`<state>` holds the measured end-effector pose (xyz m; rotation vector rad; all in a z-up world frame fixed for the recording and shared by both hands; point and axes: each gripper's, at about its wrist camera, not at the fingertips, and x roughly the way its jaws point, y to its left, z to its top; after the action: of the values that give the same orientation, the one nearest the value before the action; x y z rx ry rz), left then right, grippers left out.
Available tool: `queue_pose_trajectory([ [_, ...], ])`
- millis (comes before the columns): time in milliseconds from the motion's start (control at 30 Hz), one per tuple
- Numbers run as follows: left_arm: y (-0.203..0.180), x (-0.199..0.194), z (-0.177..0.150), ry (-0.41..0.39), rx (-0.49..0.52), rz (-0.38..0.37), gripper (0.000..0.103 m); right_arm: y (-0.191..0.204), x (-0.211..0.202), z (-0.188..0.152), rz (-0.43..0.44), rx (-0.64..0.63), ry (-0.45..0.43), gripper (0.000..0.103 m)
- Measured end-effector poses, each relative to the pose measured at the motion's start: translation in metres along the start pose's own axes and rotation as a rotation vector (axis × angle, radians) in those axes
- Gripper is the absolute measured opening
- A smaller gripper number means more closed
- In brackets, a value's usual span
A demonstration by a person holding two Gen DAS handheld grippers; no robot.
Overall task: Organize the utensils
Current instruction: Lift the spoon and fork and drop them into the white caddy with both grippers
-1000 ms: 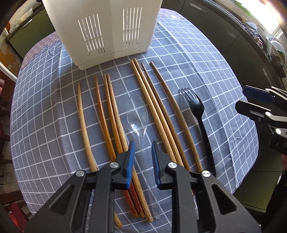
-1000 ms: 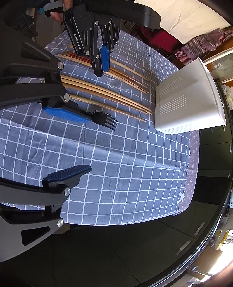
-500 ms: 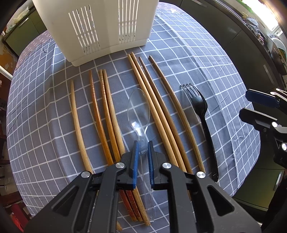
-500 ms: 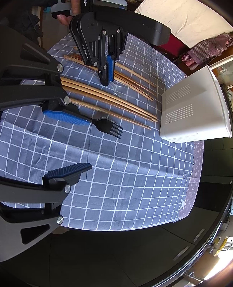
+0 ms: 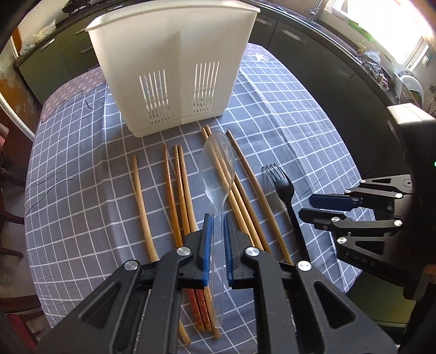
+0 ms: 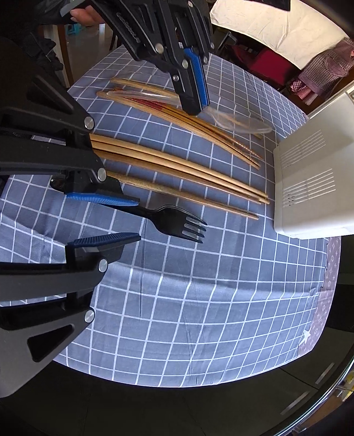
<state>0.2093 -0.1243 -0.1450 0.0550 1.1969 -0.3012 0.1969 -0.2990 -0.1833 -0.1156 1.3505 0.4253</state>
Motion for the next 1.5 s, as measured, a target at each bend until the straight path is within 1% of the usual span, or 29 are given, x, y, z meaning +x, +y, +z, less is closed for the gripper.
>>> queue_pose_trajectory([
  [267, 0.011, -0.032, -0.006, -0.078, 0.012, -0.011, 0.009, 0.002, 0.022, 0.011, -0.008, 0.034, 0.066, 0.021],
  [400, 0.012, -0.037, -0.006, -0.092, 0.017, -0.024, 0.009, 0.008, 0.031, 0.013, -0.046, 0.034, 0.086, 0.021],
  [433, 0.012, -0.039, -0.006, -0.096, 0.017, -0.027, 0.009, 0.011, 0.032, 0.014, -0.059, 0.03, 0.081, 0.02],
  [500, 0.012, -0.043, -0.005, -0.11, 0.016, -0.031, 0.009, 0.014, 0.033, 0.015, -0.079, 0.021, 0.075, 0.011],
  [600, 0.015, -0.057, -0.001, -0.146, 0.012, -0.041, 0.009, 0.015, 0.032, 0.013, -0.096, 0.018, 0.05, 0.01],
  [667, 0.016, -0.07, 0.003, -0.182, 0.012, -0.042, 0.009, 0.018, 0.03, 0.01, -0.083, 0.016, 0.022, 0.01],
  [767, 0.02, -0.096, 0.015, -0.248, 0.003, -0.05, 0.009, 0.015, 0.015, 0.007, -0.042, 0.015, -0.023, 0.01],
  [833, 0.023, -0.116, 0.026, -0.309, -0.008, -0.056, 0.009, 0.014, 0.004, 0.004, -0.013, 0.013, -0.062, 0.01],
  [967, 0.028, -0.158, 0.055, -0.485, -0.024, -0.03, 0.009, 0.004, -0.014, -0.002, 0.053, 0.025, -0.125, 0.01],
  [1100, 0.032, -0.18, 0.086, -0.665, -0.044, -0.022, 0.009, 0.004, -0.018, -0.007, 0.099, 0.031, -0.149, 0.01],
  [1133, 0.032, -0.182, 0.092, -0.714, -0.044, -0.004, 0.009, -0.005, -0.022, -0.016, 0.111, 0.029, -0.152, 0.01],
  [1233, 0.028, -0.178, 0.109, -0.841, -0.028, 0.079, 0.009, -0.009, -0.025, -0.024, 0.125, 0.02, -0.164, 0.01],
  [1267, 0.026, -0.174, 0.114, -0.867, -0.017, 0.104, 0.009, -0.01, -0.026, -0.026, 0.132, 0.019, -0.169, 0.01],
  [1333, 0.026, -0.164, 0.122, -0.892, -0.009, 0.128, 0.009, -0.013, -0.028, -0.03, 0.145, 0.017, -0.177, 0.01],
  [1400, 0.028, -0.149, 0.128, -0.886, -0.011, 0.13, 0.009, -0.015, -0.032, -0.032, 0.148, 0.016, -0.189, 0.01],
  [1500, 0.033, -0.126, 0.131, -0.85, -0.027, 0.129, 0.009, -0.018, -0.038, -0.033, 0.156, 0.019, -0.208, 0.01],
])
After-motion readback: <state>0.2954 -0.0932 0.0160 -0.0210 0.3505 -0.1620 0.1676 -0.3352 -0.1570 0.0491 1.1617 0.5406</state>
